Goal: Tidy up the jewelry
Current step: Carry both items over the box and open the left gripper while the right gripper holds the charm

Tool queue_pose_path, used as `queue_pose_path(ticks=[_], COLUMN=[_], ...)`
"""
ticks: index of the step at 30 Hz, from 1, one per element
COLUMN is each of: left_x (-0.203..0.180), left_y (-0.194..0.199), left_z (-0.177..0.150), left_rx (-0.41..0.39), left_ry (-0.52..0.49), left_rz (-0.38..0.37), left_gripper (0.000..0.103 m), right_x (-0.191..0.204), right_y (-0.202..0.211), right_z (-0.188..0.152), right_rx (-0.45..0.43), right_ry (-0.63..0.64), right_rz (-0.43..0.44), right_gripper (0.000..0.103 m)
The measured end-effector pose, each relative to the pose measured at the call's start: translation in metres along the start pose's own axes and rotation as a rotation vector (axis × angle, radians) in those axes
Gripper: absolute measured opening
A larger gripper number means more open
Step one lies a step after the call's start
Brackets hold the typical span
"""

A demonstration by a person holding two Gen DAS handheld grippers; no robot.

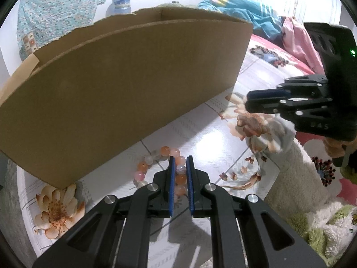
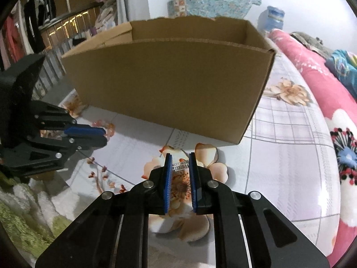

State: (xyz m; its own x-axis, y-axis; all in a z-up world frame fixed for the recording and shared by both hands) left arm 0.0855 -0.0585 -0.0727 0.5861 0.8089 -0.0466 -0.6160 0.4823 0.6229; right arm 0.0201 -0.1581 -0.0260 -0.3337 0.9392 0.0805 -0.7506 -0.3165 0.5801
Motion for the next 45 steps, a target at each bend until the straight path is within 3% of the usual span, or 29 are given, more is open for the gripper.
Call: queue_pose_path(ticks=[10, 19, 23, 31, 37, 40, 43, 45], left_x=[0.009, 0.003, 0.006, 0.027, 0.052, 0.058, 0.061, 0.064], left_y=[0.054, 0.109, 0.105, 0.014, -0.061, -0.077, -0.075, -0.069], left_z=[0.038, 0.111, 0.146, 0.163, 0.141, 0.126, 0.124, 0.124], left_rx=[-0.137, -0.298, -0.318, -0.100, 0.190, 0.293, 0.303, 0.281], left_ry=[0.051, 0.076, 0.011, 0.010, 0.067, 0.078, 0.098, 0.112], left_rz=[-0.034, -0.208, -0.146, -0.109, -0.108, -0.074, -0.090, -0.086], left_gripper=[0.009, 0.009, 0.009, 0.009, 0.010, 0.010, 0.013, 0.023], right_x=[0.005, 0.001, -0.011, -0.039, -0.056, -0.063, -0.065, -0.064], right_y=[0.032, 0.041, 0.041, 0.034, 0.029, 0.025, 0.022, 0.020], right_z=[0.040, 0.103, 0.122, 0.115, 0.108, 0.104, 0.105, 0.108], right_rx=[-0.150, -0.318, -0.372, -0.377, -0.359, -0.346, -0.331, -0.321], right_ry=[-0.098, -0.146, -0.170, -0.218, -0.255, -0.270, -0.273, -0.273], right_rz=[0.031, 0.093, 0.098, 0.079, 0.077, 0.072, 0.069, 0.079], right_gripper=[0.013, 0.013, 0.013, 0.013, 0.013, 0.013, 0.013, 0.013])
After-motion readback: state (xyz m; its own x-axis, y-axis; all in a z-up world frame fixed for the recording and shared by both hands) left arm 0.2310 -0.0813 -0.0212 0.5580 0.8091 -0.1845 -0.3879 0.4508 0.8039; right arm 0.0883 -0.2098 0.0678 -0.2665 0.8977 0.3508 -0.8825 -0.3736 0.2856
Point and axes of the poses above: each gripper's, at about its wrist camera, not at the fingertips, and y roughly against the way its jaws point, x to its left, z to its top, the point moved 4 cm from there along -y, roughly the way its jaws point, and after that the axes turned 14 degrees about -x, right-handed, at the moved point
